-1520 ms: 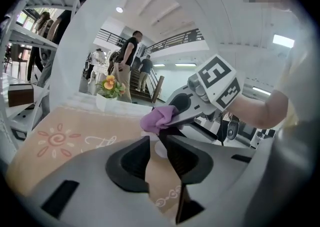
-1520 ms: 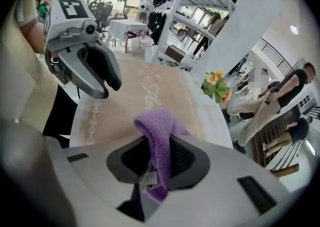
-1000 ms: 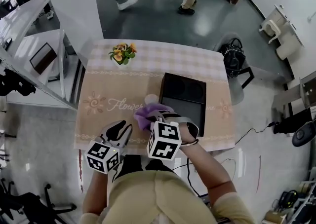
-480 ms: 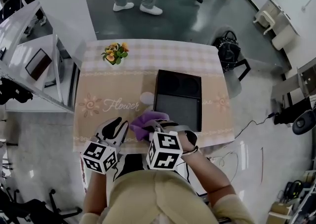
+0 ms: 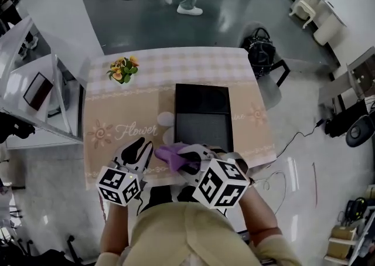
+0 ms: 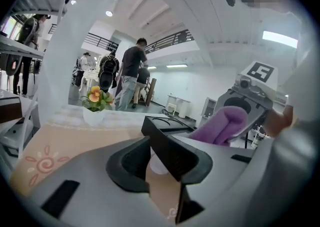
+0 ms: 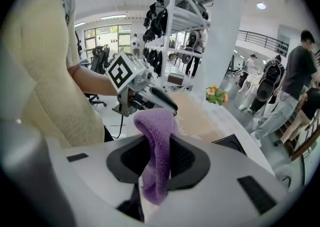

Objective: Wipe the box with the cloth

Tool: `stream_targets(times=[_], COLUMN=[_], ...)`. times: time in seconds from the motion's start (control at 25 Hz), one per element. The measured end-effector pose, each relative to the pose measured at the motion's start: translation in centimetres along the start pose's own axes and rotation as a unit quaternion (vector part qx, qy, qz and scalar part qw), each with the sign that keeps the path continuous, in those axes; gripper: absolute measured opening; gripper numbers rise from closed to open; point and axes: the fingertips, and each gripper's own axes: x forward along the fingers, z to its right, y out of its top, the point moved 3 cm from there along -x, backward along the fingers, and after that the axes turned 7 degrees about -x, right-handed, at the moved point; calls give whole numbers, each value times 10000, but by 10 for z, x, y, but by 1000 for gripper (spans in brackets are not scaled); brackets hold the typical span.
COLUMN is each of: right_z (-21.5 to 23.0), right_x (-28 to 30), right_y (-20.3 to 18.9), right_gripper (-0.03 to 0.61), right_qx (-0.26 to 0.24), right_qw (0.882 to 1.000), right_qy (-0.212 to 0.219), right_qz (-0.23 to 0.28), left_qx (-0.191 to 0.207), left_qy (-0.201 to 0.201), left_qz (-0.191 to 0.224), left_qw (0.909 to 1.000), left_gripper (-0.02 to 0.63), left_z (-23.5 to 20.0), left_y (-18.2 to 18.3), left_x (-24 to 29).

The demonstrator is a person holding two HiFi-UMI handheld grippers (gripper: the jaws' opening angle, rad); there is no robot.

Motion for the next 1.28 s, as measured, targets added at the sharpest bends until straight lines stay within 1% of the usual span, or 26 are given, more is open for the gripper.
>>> stream_targets(times=[0.12,0.2,0.28,0.36,0.48,0.64,0.72,0.84,0.96,1.08,1.2,1.28], right_z=[22,41,63,85,111,137,149,162,172,181,192,198], right_x=[-28,-48,-69,-91,-116,-131,-132,-126,-115,-99,-84,-76], right_y=[-7,-15,-26,-39,-67,-108,-125,-150,-172,-193,-218,-229], right_gripper=[101,101,101,101,101,101,101,101,101,101,101,101], right_qx=[209,406,635,864,1180,1305,1378,1581,1819,2163,2579,2868], right_qw=[9976,9921,9818,9680,9480,9281,9201,9116,9075,9040,8920,8828], right_qy=[-551,-1049,-1624,-2189,-2852,-3472,-3663,-3793,-3787,-3688,-3712,-3719], right_qz=[356,559,746,876,773,316,142,-10,-57,-69,-42,111], left_qx=[86,154,169,120,72,193,293,447,511,472,471,433], left_qy=[-230,-347,-422,-493,-558,-580,-553,-493,-427,-313,-215,-166], left_qz=[-41,-113,-193,-243,-285,-342,-359,-385,-399,-432,-515,-542], left_qw=[9997,9992,9988,9984,9980,9975,9974,9970,9970,9975,9973,9975], left_gripper=[112,112,112,112,122,135,138,150,159,171,195,195], left_z=[11,18,22,26,31,36,37,38,39,37,36,35], left_y=[3,3,2,0,-2,2,6,11,14,13,8,6], left_x=[13,23,34,43,52,64,70,79,87,95,101,104])
